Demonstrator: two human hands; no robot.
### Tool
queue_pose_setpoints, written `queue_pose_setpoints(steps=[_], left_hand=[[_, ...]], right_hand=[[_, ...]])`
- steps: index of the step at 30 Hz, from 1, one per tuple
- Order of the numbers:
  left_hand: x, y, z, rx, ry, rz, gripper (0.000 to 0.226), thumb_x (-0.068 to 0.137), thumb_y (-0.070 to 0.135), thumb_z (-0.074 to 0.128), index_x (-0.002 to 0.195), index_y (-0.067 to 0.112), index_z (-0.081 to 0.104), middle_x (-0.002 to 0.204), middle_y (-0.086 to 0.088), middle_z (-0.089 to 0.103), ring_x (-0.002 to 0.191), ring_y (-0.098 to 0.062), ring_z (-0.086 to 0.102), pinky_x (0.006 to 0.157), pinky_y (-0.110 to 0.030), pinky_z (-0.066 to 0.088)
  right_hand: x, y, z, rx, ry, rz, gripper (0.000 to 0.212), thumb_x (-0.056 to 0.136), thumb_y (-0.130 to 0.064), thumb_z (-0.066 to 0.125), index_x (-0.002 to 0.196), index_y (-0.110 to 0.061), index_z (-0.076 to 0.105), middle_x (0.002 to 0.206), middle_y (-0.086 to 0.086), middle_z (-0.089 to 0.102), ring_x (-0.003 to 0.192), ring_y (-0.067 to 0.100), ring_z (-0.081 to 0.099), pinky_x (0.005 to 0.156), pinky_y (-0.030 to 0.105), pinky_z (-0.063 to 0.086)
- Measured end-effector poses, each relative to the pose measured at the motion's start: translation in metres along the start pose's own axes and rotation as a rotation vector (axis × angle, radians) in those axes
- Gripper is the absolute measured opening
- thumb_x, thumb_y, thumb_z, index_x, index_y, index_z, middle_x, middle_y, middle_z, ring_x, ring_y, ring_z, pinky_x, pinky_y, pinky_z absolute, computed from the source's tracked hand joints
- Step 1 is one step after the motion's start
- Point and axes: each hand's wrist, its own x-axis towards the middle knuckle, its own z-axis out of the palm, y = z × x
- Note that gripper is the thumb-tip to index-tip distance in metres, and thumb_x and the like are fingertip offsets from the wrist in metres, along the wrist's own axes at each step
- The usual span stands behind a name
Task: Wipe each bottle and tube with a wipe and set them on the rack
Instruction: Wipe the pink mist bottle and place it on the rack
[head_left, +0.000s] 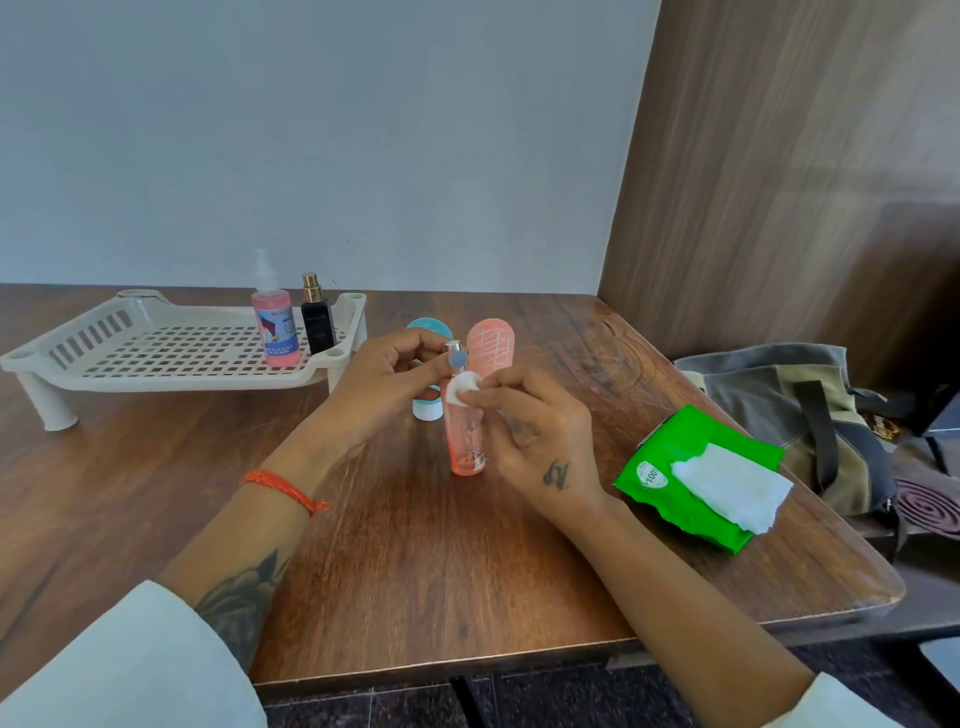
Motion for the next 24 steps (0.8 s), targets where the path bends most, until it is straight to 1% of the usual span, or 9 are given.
queue_pose_setpoints(steps=[3,5,7,9,11,14,20,22,24], left_hand=[[-0.0003,0.0006,-0.0001,-0.028,0.004,-0.007,0.012,0.083,0.023,0.064,0.094,0.020,0.067,0.092,-0.003,0.070,0.085,-0.012,0.066,0.075,-0.019,0.056],[-0.0002,0.0006,-0.0001,-0.023,0.004,-0.008,0.012,0.083,0.022,0.064,0.095,0.020,0.067,0.092,-0.003,0.069,0.086,-0.012,0.066,0.076,-0.020,0.056],[-0.0001,0.0003,-0.0003,-0.008,0.005,-0.008,0.012,0.084,0.022,0.064,0.095,0.020,0.067,0.092,-0.002,0.069,0.087,-0.012,0.065,0.078,-0.021,0.055],[-0.0002,0.0003,-0.0004,-0.016,-0.001,-0.004,0.011,0.083,0.023,0.064,0.094,0.021,0.067,0.091,-0.001,0.069,0.086,-0.012,0.065,0.077,-0.020,0.055],[-0.0003,0.0002,-0.0005,-0.008,0.000,-0.001,0.014,0.083,0.023,0.064,0.095,0.020,0.067,0.094,-0.005,0.070,0.088,-0.014,0.065,0.079,-0.023,0.055],[-0.0006,0.0000,-0.0005,-0.013,0.001,0.004,0.014,0.083,0.022,0.064,0.096,0.019,0.067,0.095,-0.007,0.070,0.087,-0.014,0.066,0.078,-0.022,0.056],[-0.0002,0.0007,-0.0003,-0.003,0.016,0.005,0.011,0.084,0.020,0.064,0.094,0.020,0.066,0.093,-0.002,0.069,0.085,-0.010,0.065,0.074,-0.017,0.055],[-0.0001,0.0007,-0.0003,-0.004,0.010,0.002,0.011,0.084,0.020,0.064,0.094,0.020,0.066,0.093,-0.002,0.069,0.085,-0.010,0.065,0.074,-0.018,0.055],[-0.0001,0.0003,-0.0004,-0.013,0.000,0.003,0.013,0.083,0.021,0.064,0.096,0.019,0.066,0.094,-0.004,0.069,0.086,-0.011,0.065,0.075,-0.019,0.056]], right_hand=[[-0.0005,-0.0002,-0.0013,0.016,-0.070,-0.013,0.016,0.072,-0.003,0.070,0.083,-0.012,0.076,0.087,0.003,0.068,0.079,0.011,0.062,0.067,0.017,0.052],[-0.0005,0.0005,-0.0028,0.000,-0.102,-0.004,0.012,0.069,-0.004,0.069,0.075,-0.012,0.076,0.080,0.001,0.067,0.071,0.011,0.062,0.060,0.025,0.054],[-0.0003,0.0002,-0.0037,-0.020,-0.087,0.018,0.010,0.069,-0.007,0.066,0.070,-0.012,0.075,0.077,0.001,0.067,0.067,0.012,0.062,0.056,0.029,0.054],[0.0010,-0.0008,-0.0041,-0.008,0.010,0.023,0.011,0.073,-0.008,0.063,0.074,-0.009,0.074,0.080,0.002,0.067,0.071,0.010,0.062,0.060,0.024,0.053],[0.0018,-0.0013,-0.0043,-0.015,0.077,0.008,0.015,0.078,-0.008,0.062,0.087,-0.008,0.074,0.088,0.006,0.068,0.080,0.010,0.061,0.068,0.016,0.051],[0.0001,-0.0028,-0.0033,-0.056,-0.010,-0.046,0.021,0.080,-0.009,0.063,0.098,-0.010,0.073,0.096,0.008,0.067,0.086,0.015,0.063,0.071,0.021,0.053],[-0.0008,-0.0032,-0.0043,-0.074,-0.158,-0.089,0.016,0.073,-0.014,0.061,0.076,-0.017,0.077,0.079,0.000,0.065,0.069,0.014,0.061,0.054,0.028,0.052],[0.0001,-0.0029,-0.0051,-0.056,-0.117,-0.064,0.018,0.073,-0.017,0.058,0.071,-0.014,0.076,0.076,0.000,0.066,0.067,0.014,0.062,0.052,0.030,0.051],[0.0018,-0.0024,-0.0053,-0.026,-0.009,-0.026,0.015,0.075,-0.011,0.060,0.078,-0.010,0.075,0.081,0.004,0.066,0.071,0.015,0.062,0.059,0.027,0.052]])
